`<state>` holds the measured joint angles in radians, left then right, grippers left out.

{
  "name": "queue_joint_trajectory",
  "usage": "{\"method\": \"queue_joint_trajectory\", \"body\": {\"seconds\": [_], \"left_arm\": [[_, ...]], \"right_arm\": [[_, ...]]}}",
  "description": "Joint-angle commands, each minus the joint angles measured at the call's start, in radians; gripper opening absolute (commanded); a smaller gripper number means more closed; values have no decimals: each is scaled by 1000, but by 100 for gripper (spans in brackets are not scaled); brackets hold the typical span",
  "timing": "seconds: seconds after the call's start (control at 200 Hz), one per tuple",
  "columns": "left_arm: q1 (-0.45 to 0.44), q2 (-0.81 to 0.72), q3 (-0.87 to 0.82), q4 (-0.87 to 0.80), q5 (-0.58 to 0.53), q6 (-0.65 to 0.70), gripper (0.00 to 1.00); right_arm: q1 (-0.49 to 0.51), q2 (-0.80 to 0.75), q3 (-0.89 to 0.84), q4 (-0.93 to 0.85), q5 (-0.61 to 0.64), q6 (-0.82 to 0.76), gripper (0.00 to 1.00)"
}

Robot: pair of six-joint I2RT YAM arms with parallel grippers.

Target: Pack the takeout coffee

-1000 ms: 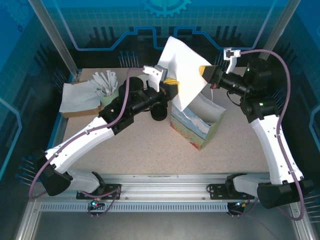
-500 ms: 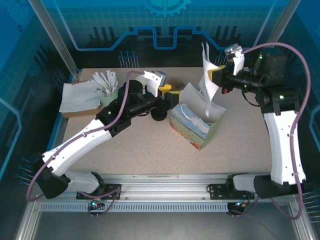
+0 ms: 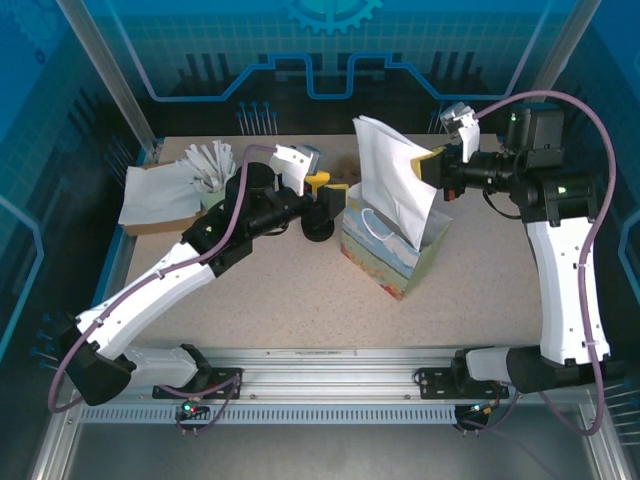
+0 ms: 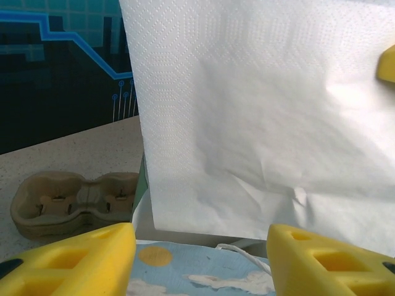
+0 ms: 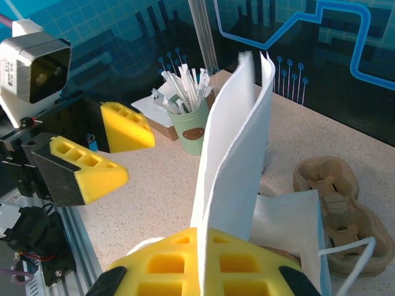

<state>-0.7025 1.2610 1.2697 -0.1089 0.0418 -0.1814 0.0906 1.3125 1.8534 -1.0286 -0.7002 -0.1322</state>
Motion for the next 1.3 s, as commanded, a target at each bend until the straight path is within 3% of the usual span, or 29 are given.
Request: {"method": "queue_joint_trajectory", "body": {"seconds": [0.0,0.475,0.65,0.75,0.865,0.98,1.075,1.191,1.296], "left_arm": [[8,-30,-19,-5,12,19,60],[14,-59,-62,5,-13,25,60],[27,-79,-102,13,-41,7,61],[33,-92,-133,20,-52,-3,61],[38,-106,-165,13,-70,-4,61],[67,-121,-201,-14,-95,-22,62],[108,-151,-244,-23,-100,-59,63],[169,-216,-323,-14,-129,-86,65],[258,-284,-422,-10,-224,-115,73]], "right_arm": [[-11,1,-19,-16,-9,-22,0],[-9,65,-145,97,102,-78,0],[-9,-1,-271,141,163,-72,4],[12,-50,-354,156,162,-48,11],[32,-125,-428,175,233,-1,33],[33,-180,-413,197,298,67,52],[31,-209,-382,212,365,119,58],[3,-248,-391,260,559,178,64],[-90,-271,-468,343,741,228,73]]}}
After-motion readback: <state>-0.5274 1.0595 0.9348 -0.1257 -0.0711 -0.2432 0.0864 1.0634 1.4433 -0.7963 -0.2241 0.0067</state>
